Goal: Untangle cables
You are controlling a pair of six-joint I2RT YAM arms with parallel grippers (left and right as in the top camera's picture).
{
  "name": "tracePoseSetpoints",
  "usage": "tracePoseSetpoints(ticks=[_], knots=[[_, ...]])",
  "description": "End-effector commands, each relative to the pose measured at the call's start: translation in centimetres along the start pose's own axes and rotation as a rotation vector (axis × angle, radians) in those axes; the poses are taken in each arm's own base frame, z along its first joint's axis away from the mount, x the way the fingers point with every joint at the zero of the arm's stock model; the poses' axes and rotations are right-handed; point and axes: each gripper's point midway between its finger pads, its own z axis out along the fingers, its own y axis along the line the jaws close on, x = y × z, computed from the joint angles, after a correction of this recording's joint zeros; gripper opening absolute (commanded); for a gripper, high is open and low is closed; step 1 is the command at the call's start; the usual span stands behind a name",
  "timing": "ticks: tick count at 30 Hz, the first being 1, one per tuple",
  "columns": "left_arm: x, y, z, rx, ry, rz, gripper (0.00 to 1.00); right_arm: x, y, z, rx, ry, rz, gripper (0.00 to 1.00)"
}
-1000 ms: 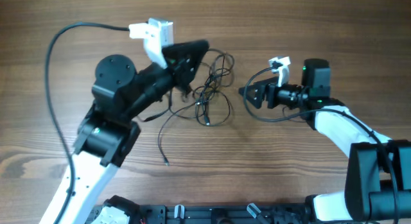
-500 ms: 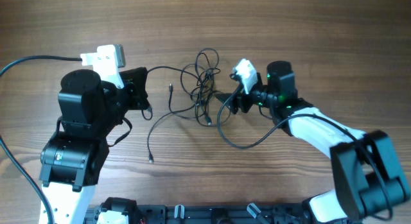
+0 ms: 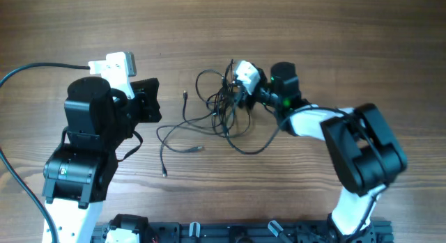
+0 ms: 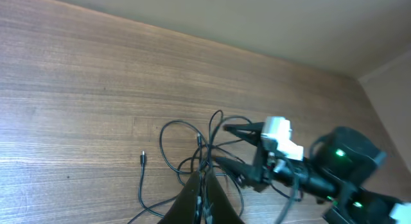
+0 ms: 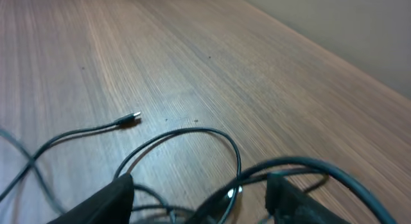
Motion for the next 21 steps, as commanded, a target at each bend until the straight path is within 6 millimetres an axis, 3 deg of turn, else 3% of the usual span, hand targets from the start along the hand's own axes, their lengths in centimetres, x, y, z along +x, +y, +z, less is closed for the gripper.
tracePoseSetpoints(ticks=[1, 5, 6, 8, 9, 12, 13, 14, 15, 19, 21], knots=[[-0.3, 0.2, -0.4, -0.01, -0.016, 0.024, 0.04, 0.6, -2.0, 1.3, 0.065, 0.026, -0.001, 0.04], [0.0, 1.1, -0.3, -0.056, -0.007, 0.019, 0.05, 0.2, -4.1, 0.3, 0.133, 0.013, 0.156, 0.04], [0.3, 1.3, -0.1, -0.065, 0.007, 0.015, 0.11, -0.6, -4.2, -0.2, 0.116, -0.013, 0.199, 0.04], [1.0, 1.6, 0.5, -0.078, 0.043, 0.004, 0.37, -2.5, -4.0, -1.0, 0.07, -0.062, 0.252, 0.04], [1.3, 1.8, 0.7, -0.084, 0.062, -0.006, 0.41, -3.4, -4.0, -1.4, 0.052, -0.082, 0.272, 0.07], [3.3, 1.7, 2.0, -0.066, 0.162, -0.105, 0.64, -5.0, -4.0, -2.6, 0.024, -0.102, 0.354, 0.56], [4.3, 1.1, 2.6, -0.029, 0.218, -0.155, 0.86, -5.1, -3.9, -3.0, 0.022, -0.088, 0.384, 0.87], [5.0, 0.4, 3.0, 0.01, 0.265, -0.206, 0.92, -5.2, -3.9, -3.4, 0.023, -0.074, 0.396, 1.0], [5.7, -0.4, 3.3, 0.057, 0.309, -0.246, 1.0, -5.1, -3.8, -3.7, 0.024, -0.054, 0.413, 1.0], [8.4, -4.6, 4.0, 0.268, 0.518, -0.368, 1.0, -4.8, -3.9, -5.9, 0.039, 0.015, 0.493, 1.0], [10.6, -5.1, 6.1, 0.23, 0.602, -0.378, 1.0, -4.8, -4.9, -7.7, 0.078, 0.033, 0.58, 1.0]])
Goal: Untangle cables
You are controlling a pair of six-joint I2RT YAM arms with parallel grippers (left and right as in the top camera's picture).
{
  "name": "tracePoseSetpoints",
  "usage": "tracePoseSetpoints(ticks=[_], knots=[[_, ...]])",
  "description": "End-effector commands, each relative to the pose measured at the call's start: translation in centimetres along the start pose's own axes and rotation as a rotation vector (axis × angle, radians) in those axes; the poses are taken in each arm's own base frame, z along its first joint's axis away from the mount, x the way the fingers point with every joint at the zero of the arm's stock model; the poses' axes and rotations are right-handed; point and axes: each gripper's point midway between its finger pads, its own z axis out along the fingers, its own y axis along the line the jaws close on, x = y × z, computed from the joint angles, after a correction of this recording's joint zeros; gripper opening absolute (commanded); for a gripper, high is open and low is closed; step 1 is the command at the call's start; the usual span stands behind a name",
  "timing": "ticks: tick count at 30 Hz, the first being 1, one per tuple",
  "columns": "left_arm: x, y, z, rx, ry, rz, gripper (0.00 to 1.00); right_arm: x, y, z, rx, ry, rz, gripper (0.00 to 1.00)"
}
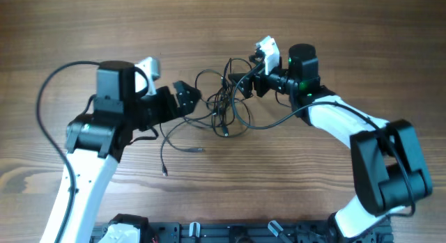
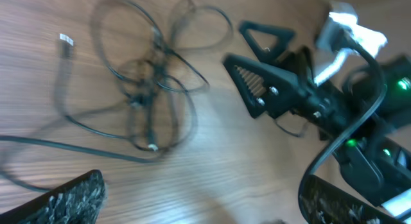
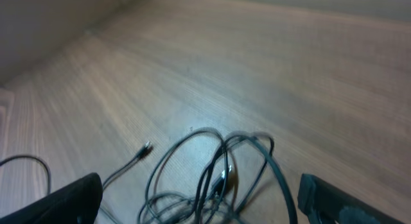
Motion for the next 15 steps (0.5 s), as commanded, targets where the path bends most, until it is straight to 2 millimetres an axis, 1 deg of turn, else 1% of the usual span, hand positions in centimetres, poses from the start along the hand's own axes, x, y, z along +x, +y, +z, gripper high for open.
tracePoseSetpoints(ticks=[1, 3, 4, 5, 6, 7, 10, 11, 13, 15], knots=[[2.5, -0.6, 3.9, -0.005, 0.159, -0.163, 1.0, -2.7, -1.4, -3.4, 0.057, -0.051, 0.122, 1.0], [3.2, 1.2, 6.3, -0.144, 0.158, -0.367, 1.0, -2.8, -3.4, -4.7, 0.11, -0.065, 0.218, 1.0], [3.9, 1.9, 7.6, -0.211, 0.161, -0.466, 1.0, -2.5, -4.6, -5.5, 0.135, -0.068, 0.278, 1.0], [4.7, 2.2, 8.7, -0.253, 0.17, -0.528, 1.0, -2.2, -5.5, -6.0, 0.154, -0.067, 0.333, 1.0], [5.8, 2.0, 10.1, -0.285, 0.193, -0.584, 1.0, -1.6, -6.5, -6.7, 0.177, -0.059, 0.397, 1.0], [6.8, 1.7, 11.4, -0.296, 0.215, -0.604, 1.0, -1.0, -7.2, -7.3, 0.196, -0.044, 0.432, 1.0], [8.9, 1.4, 14.1, -0.349, 0.233, -0.696, 0.98, 0.6, -8.0, -8.0, 0.221, -0.001, 0.487, 1.0], [9.5, 1.8, 14.8, -0.392, 0.213, -0.742, 0.97, 1.1, -7.9, -8.1, 0.223, 0.018, 0.491, 1.0], [9.8, 3.2, 15.6, -0.471, 0.135, -0.792, 0.93, 1.8, -7.7, -8.1, 0.223, 0.048, 0.479, 1.0], [8.9, 5.9, 16.4, -0.586, -0.06, -0.845, 0.89, 2.4, -7.6, -8.1, 0.224, 0.071, 0.497, 1.0]])
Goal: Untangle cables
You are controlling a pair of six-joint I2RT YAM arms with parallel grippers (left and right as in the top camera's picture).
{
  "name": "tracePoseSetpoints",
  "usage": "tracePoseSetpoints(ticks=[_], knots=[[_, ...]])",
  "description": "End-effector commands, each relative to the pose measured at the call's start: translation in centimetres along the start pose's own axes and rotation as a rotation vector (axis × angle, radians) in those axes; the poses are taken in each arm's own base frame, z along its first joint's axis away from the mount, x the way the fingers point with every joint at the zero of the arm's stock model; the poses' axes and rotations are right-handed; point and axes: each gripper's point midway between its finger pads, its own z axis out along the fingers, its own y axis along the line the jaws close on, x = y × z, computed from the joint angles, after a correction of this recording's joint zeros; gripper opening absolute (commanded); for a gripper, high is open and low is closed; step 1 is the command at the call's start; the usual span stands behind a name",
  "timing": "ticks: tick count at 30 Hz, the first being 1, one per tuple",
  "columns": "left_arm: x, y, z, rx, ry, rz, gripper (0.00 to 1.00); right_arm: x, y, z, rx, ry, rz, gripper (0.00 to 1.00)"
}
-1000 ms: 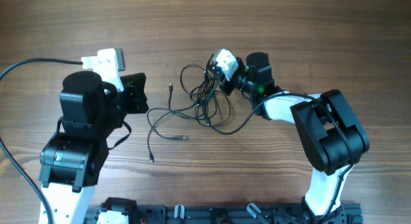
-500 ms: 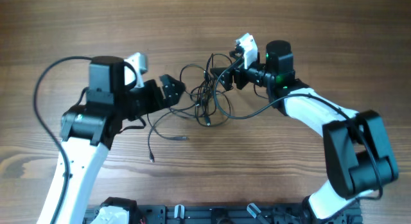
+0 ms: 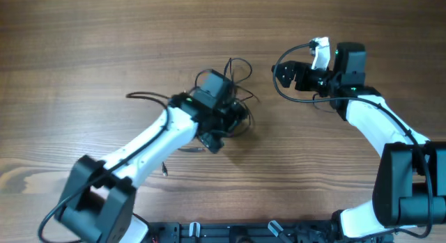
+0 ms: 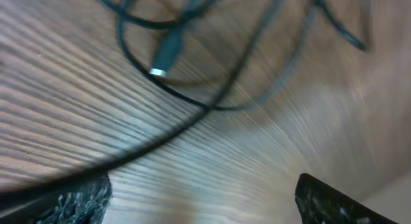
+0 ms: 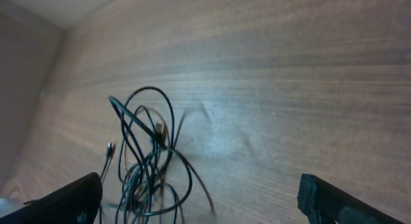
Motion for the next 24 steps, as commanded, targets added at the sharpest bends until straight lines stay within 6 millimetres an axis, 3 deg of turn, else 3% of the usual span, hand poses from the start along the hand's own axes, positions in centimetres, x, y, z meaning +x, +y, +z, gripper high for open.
tracePoseSetpoints(ticks=[1, 2, 4, 8, 9, 12, 15, 20, 24], knots=[[-4.6, 1.3, 1.6, -0.046, -0.317, -0.255, 0.88, 0.0, 0.3, -0.2, 0.002, 0.008, -0.011, 1.0], [-5.2, 1.2, 2.0, -0.042, -0.359, -0.261, 0.85, 0.1, 0.3, -0.2, 0.002, 0.012, -0.008, 1.0], [-6.4, 0.8, 3.0, -0.026, -0.419, -0.253, 0.67, 0.4, 0.3, -0.2, 0.001, 0.021, 0.0, 1.0], [-7.9, 0.6, 3.9, -0.018, -0.466, -0.258, 0.1, 1.3, 0.1, -0.2, 0.009, 0.058, 0.022, 1.0], [-8.5, 0.6, 3.5, -0.017, -0.488, -0.242, 0.04, 1.8, 0.1, -0.2, 0.013, 0.075, 0.034, 1.0], [-9.6, 0.2, 1.6, -0.012, -0.501, -0.175, 0.04, 2.6, 0.0, -0.3, 0.016, 0.104, 0.055, 1.0], [-9.8, -0.6, -3.4, 0.045, -0.502, -0.08, 0.04, 2.9, 1.3, -0.3, -0.06, 0.124, 0.061, 1.0], [-6.0, -3.5, -11.3, 0.269, -0.458, 0.101, 0.04, 3.7, 3.3, -0.2, -0.148, 0.163, 0.059, 1.0], [-5.1, -2.2, -16.0, 0.334, -0.509, 0.099, 0.04, 5.3, 6.4, 0.2, -0.253, 0.222, 0.014, 1.0]])
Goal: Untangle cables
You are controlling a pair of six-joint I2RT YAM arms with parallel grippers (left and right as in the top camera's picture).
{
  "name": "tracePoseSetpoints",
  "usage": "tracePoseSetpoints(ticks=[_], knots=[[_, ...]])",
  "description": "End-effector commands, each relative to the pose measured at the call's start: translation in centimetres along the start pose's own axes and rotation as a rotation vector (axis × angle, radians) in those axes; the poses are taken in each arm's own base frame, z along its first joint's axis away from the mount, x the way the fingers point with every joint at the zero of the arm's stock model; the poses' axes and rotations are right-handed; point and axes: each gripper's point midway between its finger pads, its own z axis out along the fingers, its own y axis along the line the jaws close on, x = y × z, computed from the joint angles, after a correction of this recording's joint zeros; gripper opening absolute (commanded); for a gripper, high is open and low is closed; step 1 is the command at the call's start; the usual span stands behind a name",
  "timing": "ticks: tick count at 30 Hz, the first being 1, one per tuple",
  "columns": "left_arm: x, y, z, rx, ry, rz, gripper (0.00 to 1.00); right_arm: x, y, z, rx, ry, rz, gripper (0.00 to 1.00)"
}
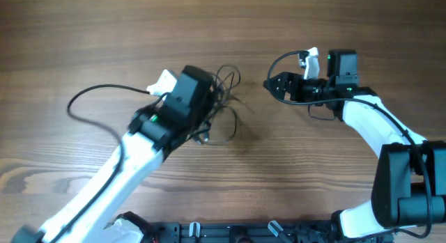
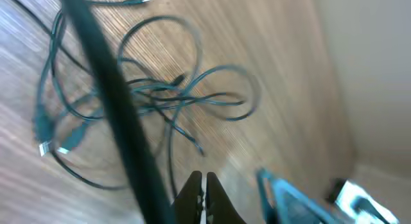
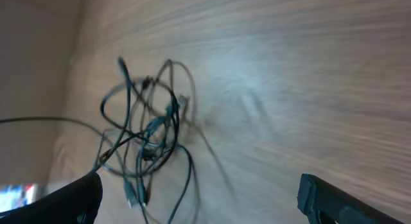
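A tangle of thin black cables (image 1: 223,86) lies bunched at the table's middle; the wrist views show its loops (image 2: 154,95) and its connector ends (image 3: 144,137). My left gripper (image 2: 202,189) is at the near side of the tangle, jaws pressed together, with a thin strand running down into them. From overhead the left wrist (image 1: 187,97) hides those fingers. My right gripper (image 1: 272,85) stands open to the right of the tangle, apart from it; its fingers (image 3: 54,201) hold nothing.
The wooden table (image 1: 83,34) carries only the cables. The left arm's own thick black cable (image 2: 109,108) crosses the left wrist view and arcs out to the left (image 1: 90,93). The right arm (image 1: 369,124) reaches in from the right edge.
My left gripper was open low over the cables; it is now shut at the tangle's near side. The tangle is tighter and sits further back. My right gripper stays open, slightly nearer.
First my right gripper was at the tangle's right side and the left arm stood far left. Both then stood open either side of the spread cables. Then the right had drawn back and the left was open over them. Now the left is shut and the tangle is bunched.
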Motion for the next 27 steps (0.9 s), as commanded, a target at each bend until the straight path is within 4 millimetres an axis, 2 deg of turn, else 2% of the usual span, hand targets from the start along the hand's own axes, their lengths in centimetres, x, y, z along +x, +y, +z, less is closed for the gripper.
tracePoseSetpoints(ticks=[1, 4, 7, 14, 16, 20, 22, 25, 27], knots=[[-1.1, 0.2, -3.5, 0.039, -0.046, 0.053, 0.04, 1.7, 4.7, 0.9, -0.171, 0.073, -0.119, 1.0], [-1.5, 0.9, -5.3, 0.04, -0.063, 0.052, 0.04, 3.4, 7.0, 2.1, -0.221, 0.129, -0.17, 1.0], [-2.0, 1.7, -5.3, 0.007, -0.093, 0.056, 0.04, 5.6, 9.1, 3.5, -0.253, 0.182, -0.286, 1.0], [-4.3, 2.7, -5.2, -0.044, -0.189, 0.038, 0.04, 9.4, 11.1, 4.1, -0.315, 0.291, -0.354, 1.0], [-4.9, 3.1, -5.2, -0.057, -0.2, 0.023, 0.04, 9.8, 11.2, 3.8, -0.305, 0.306, -0.347, 1.0], [-5.6, 4.3, -5.2, -0.103, -0.208, 0.004, 0.04, 10.1, 12.2, 1.8, -0.285, 0.311, -0.338, 1.0], [-5.5, 4.5, -5.2, -0.109, -0.203, 0.005, 0.04, 10.2, 11.8, 0.7, -0.21, 0.311, -0.336, 1.0], [-5.2, 4.6, -5.2, -0.113, -0.183, 0.007, 0.04, 10.4, 11.4, -2.6, -0.059, 0.286, -0.374, 1.0], [-4.8, 5.2, -5.2, -0.136, -0.167, 0.011, 0.04, 9.6, 11.3, -5.1, 0.054, 0.199, -0.391, 1.0]])
